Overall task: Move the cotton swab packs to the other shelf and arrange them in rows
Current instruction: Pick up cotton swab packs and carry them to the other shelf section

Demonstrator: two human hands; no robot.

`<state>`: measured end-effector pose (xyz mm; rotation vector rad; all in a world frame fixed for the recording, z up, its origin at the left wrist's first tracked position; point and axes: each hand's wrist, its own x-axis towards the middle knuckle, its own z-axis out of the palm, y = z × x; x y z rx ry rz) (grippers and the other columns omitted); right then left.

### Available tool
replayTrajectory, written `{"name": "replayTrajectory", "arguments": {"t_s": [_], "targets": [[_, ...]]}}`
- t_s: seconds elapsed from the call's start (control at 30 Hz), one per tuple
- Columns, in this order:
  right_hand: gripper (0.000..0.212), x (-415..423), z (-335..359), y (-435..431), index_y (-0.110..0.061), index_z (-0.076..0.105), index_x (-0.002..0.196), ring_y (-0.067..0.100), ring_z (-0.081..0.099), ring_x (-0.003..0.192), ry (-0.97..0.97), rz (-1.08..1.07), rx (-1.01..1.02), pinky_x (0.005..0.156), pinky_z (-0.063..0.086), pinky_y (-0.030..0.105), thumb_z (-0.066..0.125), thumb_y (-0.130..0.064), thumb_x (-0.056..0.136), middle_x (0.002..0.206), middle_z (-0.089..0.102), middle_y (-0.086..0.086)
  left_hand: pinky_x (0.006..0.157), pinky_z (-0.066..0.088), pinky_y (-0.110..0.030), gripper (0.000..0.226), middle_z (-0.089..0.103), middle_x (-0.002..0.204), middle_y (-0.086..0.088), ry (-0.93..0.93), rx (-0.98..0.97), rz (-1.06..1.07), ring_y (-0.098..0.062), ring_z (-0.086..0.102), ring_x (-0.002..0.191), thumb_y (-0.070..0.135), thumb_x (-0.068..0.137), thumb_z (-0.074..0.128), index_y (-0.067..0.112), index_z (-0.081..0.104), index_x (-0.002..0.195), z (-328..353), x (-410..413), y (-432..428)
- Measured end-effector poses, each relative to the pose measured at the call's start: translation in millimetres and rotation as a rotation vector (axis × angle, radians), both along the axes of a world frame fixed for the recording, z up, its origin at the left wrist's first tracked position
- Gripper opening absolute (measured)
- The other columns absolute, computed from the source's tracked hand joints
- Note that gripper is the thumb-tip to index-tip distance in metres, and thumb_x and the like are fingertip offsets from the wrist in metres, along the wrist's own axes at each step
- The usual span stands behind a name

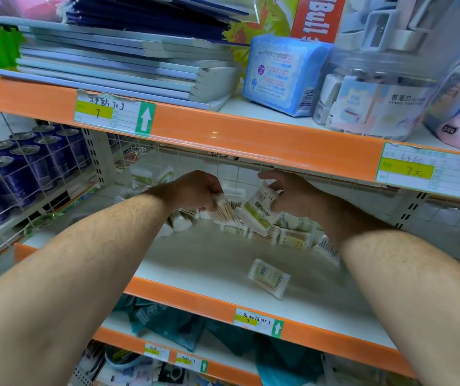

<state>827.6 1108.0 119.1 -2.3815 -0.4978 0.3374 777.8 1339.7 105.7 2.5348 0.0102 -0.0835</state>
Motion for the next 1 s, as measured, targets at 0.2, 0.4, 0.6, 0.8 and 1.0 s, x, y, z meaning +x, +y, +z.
{"name": "replayTrajectory", "arguments": {"t_s": [0.2, 0.4, 0.6, 0.8, 1.0], "targets": [[0.059, -3, -1, -2, -0.030, 0.057, 0.119, 0.021, 0.058, 0.097, -0.054, -0.010, -0.049, 0.056, 0.044, 0.021, 0.070, 0.006, 0.074, 0.112, 0.056, 0.004, 0.060, 0.044, -0.022, 0.033, 0.067, 0.092, 0.005, -0.001, 0.028, -0.030, -0.010, 0.061, 0.078, -0.001, 0.074, 0.074, 0.023, 0.067, 0.096, 2, -3, -4], [0.033, -2, -3, -3, -0.018, 0.053, 0.096, 0.016, 0.048, 0.075, -0.118, -0.024, -0.179, 0.058, 0.037, 0.028, 0.075, -0.011, 0.074, 0.096, 0.053, 0.003, 0.044, 0.038, -0.015, 0.036, 0.061, 0.089, 0.010, -0.003, 0.021, -0.026, -0.004, 0.053, 0.061, -0.009, 0.077, 0.065, 0.023, 0.071, 0.094, 1, -7, -5], [0.029, -1, -3, -4, -0.021, 0.057, 0.103, 0.022, 0.055, 0.087, -0.164, 0.021, -0.251, 0.064, 0.041, 0.028, 0.067, -0.007, 0.080, 0.097, 0.056, 0.001, 0.069, 0.062, -0.033, 0.038, 0.058, 0.113, 0.001, 0.042, -0.121, -0.028, -0.023, 0.069, 0.087, -0.013, 0.081, 0.066, 0.023, 0.070, 0.091, -6, -4, -4], [0.028, -1, -6, -3, -0.017, 0.047, 0.096, 0.019, 0.048, 0.073, -0.206, -0.040, -0.258, 0.052, 0.032, 0.029, 0.069, -0.013, 0.079, 0.084, 0.049, 0.000, 0.061, 0.057, -0.025, 0.040, 0.062, 0.105, 0.002, 0.018, -0.096, -0.024, -0.017, 0.066, 0.076, -0.014, 0.078, 0.065, 0.025, 0.068, 0.088, -10, 1, -4], [0.047, -1, -6, -1, -0.017, 0.055, 0.122, 0.020, 0.053, 0.088, -0.244, -0.030, -0.270, 0.066, 0.038, 0.025, 0.068, -0.012, 0.077, 0.102, 0.057, 0.001, 0.087, 0.055, -0.029, 0.024, 0.064, 0.123, -0.005, 0.008, -0.127, -0.061, -0.023, 0.064, 0.110, 0.005, 0.087, 0.068, 0.012, 0.071, 0.110, -6, 0, -4]]}}
